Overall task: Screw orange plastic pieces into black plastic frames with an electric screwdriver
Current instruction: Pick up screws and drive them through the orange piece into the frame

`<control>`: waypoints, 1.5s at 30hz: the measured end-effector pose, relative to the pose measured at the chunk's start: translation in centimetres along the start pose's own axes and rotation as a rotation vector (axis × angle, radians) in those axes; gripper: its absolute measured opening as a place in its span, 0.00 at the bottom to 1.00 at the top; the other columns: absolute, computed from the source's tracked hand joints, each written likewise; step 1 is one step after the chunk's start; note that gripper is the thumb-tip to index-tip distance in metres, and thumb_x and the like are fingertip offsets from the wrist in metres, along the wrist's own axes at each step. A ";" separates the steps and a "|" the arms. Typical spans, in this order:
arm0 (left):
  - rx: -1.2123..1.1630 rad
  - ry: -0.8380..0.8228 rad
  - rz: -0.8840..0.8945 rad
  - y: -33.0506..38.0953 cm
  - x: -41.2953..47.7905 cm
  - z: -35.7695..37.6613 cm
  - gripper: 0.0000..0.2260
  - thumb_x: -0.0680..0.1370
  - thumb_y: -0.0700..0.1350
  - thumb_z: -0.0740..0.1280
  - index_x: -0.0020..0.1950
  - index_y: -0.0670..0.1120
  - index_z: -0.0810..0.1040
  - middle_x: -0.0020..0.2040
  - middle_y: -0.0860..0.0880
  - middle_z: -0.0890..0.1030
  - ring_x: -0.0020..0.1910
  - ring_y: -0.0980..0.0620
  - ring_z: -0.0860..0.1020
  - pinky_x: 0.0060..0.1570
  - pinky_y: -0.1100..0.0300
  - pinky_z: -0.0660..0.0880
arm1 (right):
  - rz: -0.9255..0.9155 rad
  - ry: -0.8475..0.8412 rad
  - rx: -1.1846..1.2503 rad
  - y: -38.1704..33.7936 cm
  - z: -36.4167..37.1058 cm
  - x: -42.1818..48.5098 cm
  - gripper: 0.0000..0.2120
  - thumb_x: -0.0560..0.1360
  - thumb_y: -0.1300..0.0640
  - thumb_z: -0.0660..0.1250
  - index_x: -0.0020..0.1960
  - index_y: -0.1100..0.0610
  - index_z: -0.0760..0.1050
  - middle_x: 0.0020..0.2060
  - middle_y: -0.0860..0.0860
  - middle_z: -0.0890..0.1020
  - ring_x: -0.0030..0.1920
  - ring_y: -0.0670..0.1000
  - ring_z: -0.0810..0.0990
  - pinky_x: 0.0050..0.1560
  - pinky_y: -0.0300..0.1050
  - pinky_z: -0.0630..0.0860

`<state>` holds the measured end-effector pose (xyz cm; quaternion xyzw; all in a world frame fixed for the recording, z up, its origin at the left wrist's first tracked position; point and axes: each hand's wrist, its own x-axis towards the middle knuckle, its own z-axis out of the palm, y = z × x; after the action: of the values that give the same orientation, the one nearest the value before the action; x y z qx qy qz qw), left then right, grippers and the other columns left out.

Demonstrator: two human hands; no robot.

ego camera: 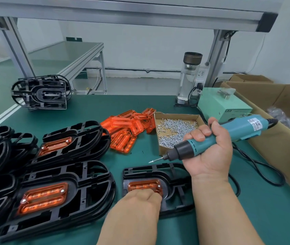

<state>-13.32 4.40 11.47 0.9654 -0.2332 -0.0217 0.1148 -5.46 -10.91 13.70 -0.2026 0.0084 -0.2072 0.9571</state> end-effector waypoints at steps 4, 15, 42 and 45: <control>-0.059 0.026 0.037 0.2 0.4 0.6 0.18 0.81 0.44 0.54 0.70 0.57 0.63 0.67 0.61 0.65 0.67 0.59 0.61 0.65 0.64 0.64 | 0.032 -0.030 -0.065 0.4 0.3 -0.3 0.03 0.75 0.58 0.61 0.44 0.51 0.71 0.26 0.43 0.71 0.23 0.43 0.69 0.30 0.35 0.70; -0.124 0.313 0.113 0.5 -0.7 2.3 0.23 0.44 0.42 0.82 0.37 0.51 0.85 0.35 0.56 0.82 0.34 0.57 0.81 0.26 0.66 0.76 | 0.045 -0.095 -0.240 1.5 0.6 -1.2 0.05 0.76 0.61 0.62 0.44 0.52 0.73 0.26 0.46 0.71 0.23 0.44 0.69 0.29 0.36 0.69; -0.057 0.386 0.037 0.8 -1.3 1.4 0.20 0.63 0.44 0.52 0.37 0.53 0.85 0.33 0.58 0.81 0.30 0.57 0.80 0.20 0.70 0.69 | -0.010 -0.332 -0.516 3.4 1.8 -3.2 0.06 0.70 0.63 0.63 0.46 0.56 0.74 0.25 0.50 0.69 0.22 0.48 0.68 0.28 0.38 0.68; -0.047 0.383 0.027 0.7 -1.4 1.4 0.21 0.63 0.44 0.52 0.37 0.54 0.85 0.33 0.58 0.81 0.30 0.57 0.80 0.20 0.70 0.69 | -0.007 -0.373 -0.523 3.5 1.8 -3.2 0.06 0.71 0.63 0.62 0.47 0.56 0.74 0.26 0.50 0.69 0.22 0.49 0.68 0.29 0.39 0.68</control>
<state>-14.98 4.14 10.28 0.9457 -0.2193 0.1586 0.1799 -6.86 -6.00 13.78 -0.4762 -0.1148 -0.1609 0.8568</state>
